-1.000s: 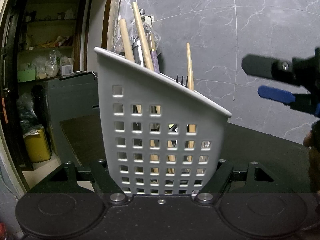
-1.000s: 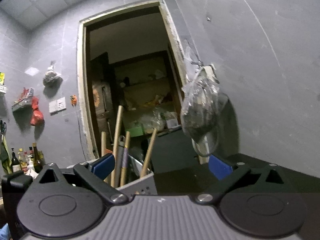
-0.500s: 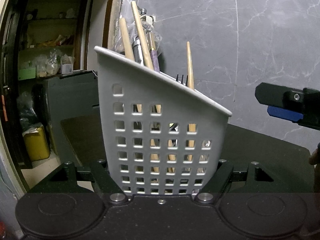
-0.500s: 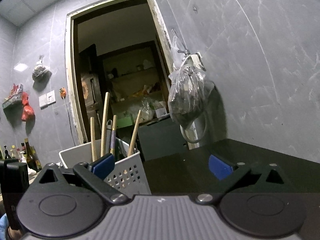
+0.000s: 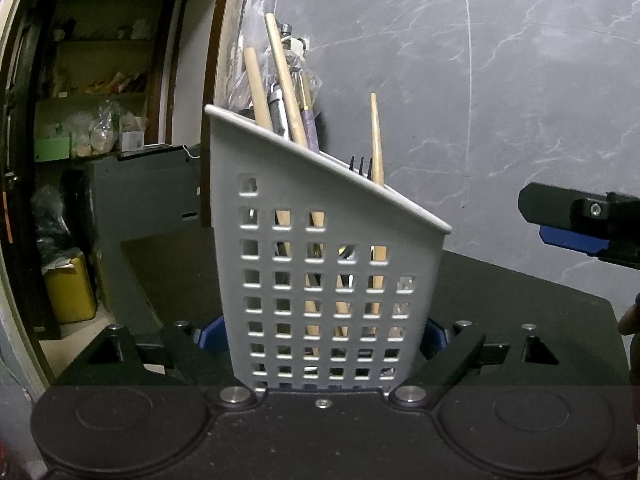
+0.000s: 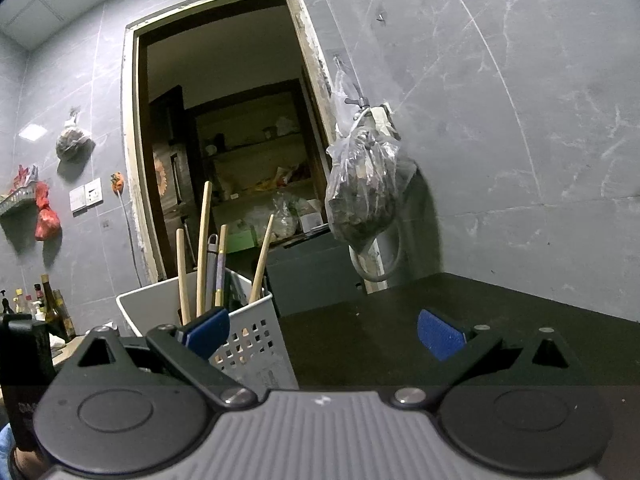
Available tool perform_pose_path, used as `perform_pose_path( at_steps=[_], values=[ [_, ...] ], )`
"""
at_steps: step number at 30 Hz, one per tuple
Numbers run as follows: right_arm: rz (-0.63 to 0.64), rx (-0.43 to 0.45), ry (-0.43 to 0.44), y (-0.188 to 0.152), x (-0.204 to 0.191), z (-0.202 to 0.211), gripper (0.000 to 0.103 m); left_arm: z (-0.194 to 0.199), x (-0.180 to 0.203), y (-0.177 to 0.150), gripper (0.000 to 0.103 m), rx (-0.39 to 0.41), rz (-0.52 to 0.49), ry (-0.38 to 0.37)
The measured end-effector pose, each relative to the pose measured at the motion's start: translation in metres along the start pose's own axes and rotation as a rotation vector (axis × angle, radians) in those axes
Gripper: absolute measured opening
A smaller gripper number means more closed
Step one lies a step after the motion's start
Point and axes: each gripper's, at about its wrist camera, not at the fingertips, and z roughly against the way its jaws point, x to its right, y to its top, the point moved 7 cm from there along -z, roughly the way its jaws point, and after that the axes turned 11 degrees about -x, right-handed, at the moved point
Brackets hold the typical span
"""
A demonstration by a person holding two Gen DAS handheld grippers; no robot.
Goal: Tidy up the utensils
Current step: 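Set the filled basket down on the table and open the left tool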
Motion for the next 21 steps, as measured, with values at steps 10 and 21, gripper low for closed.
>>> perform_pose_path(
  at_steps=[10, 21],
  values=[
    [-0.010, -0.009, -0.019, -0.007, 0.000, 0.013, 0.103, 0.018, 0.003, -0.006, 0.102, 0.027, -0.004, 0.004],
    [-0.023, -0.028, -0.050, -0.020, -0.002, 0.035, 0.103, 0.043, 0.008, -0.020, 0.102, 0.032, -0.007, 0.036]
  ],
)
